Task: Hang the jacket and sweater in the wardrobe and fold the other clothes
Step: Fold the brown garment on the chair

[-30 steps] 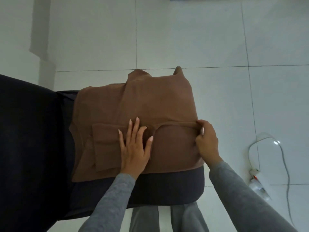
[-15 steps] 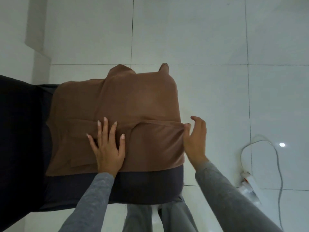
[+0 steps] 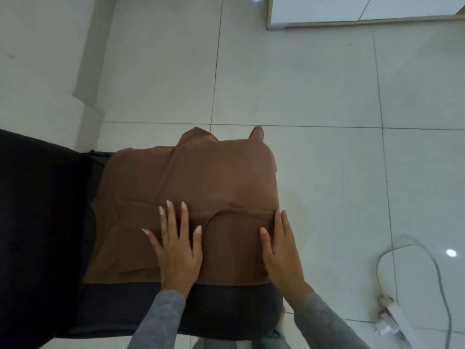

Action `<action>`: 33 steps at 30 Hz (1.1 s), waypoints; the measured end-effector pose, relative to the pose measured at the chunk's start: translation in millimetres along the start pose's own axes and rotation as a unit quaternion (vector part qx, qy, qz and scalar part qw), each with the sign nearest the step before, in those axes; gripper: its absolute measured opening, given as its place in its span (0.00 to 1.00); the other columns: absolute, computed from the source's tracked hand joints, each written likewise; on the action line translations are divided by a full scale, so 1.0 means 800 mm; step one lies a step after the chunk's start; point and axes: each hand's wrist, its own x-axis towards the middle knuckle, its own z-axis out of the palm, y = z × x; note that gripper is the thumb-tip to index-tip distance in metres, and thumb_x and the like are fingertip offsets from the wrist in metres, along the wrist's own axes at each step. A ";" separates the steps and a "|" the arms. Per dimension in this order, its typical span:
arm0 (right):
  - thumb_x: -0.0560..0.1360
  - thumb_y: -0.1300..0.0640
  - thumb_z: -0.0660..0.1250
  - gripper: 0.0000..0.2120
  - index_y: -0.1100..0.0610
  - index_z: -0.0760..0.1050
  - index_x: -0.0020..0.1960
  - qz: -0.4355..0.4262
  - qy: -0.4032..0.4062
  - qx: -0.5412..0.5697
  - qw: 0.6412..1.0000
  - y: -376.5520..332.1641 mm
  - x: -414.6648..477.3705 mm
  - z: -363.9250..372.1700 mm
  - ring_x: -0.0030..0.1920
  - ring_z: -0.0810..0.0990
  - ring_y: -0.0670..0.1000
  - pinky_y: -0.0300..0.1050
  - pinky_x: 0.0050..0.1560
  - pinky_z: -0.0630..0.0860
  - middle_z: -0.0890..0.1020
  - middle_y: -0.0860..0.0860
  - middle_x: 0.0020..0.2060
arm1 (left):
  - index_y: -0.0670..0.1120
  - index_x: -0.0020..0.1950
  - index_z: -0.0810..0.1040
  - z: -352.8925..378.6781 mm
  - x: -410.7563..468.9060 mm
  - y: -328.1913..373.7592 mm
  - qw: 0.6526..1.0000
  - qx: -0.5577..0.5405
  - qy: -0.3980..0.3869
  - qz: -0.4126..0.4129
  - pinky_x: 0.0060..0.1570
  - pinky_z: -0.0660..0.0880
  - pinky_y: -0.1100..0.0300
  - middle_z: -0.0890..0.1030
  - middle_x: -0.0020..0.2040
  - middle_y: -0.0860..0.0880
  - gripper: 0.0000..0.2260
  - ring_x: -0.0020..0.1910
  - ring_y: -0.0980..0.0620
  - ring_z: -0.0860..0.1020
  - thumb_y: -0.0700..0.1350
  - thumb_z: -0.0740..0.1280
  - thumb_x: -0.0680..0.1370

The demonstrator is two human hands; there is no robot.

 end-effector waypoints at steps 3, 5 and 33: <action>0.78 0.36 0.39 0.29 0.43 0.37 0.75 -0.108 0.013 -0.097 0.989 -0.036 0.023 0.003 0.76 0.39 0.43 0.44 0.74 0.39 0.40 0.41 0.75 | 0.49 0.76 0.53 -0.002 0.016 0.025 0.996 0.010 -0.029 0.086 0.72 0.38 0.43 0.53 0.77 0.46 0.26 0.76 0.50 0.46 0.59 0.42 0.82; 0.80 0.38 0.41 0.26 0.43 0.36 0.73 -0.135 0.009 -0.131 0.982 -0.061 0.048 0.005 0.74 0.33 0.41 0.39 0.70 0.31 0.36 0.39 0.73 | 0.50 0.76 0.51 0.000 0.043 0.035 0.997 0.011 -0.041 0.072 0.71 0.39 0.42 0.53 0.77 0.46 0.26 0.76 0.50 0.46 0.60 0.40 0.81; 0.77 0.55 0.54 0.13 0.52 0.77 0.49 -0.050 -0.248 -0.235 0.938 -0.197 0.311 -0.028 0.56 0.73 0.50 0.48 0.57 0.55 0.78 0.47 0.50 | 0.45 0.45 0.69 -0.025 0.362 0.030 0.911 -0.325 -0.253 0.035 0.36 0.66 0.71 0.74 0.39 0.49 0.05 0.37 0.55 0.70 0.42 0.65 0.77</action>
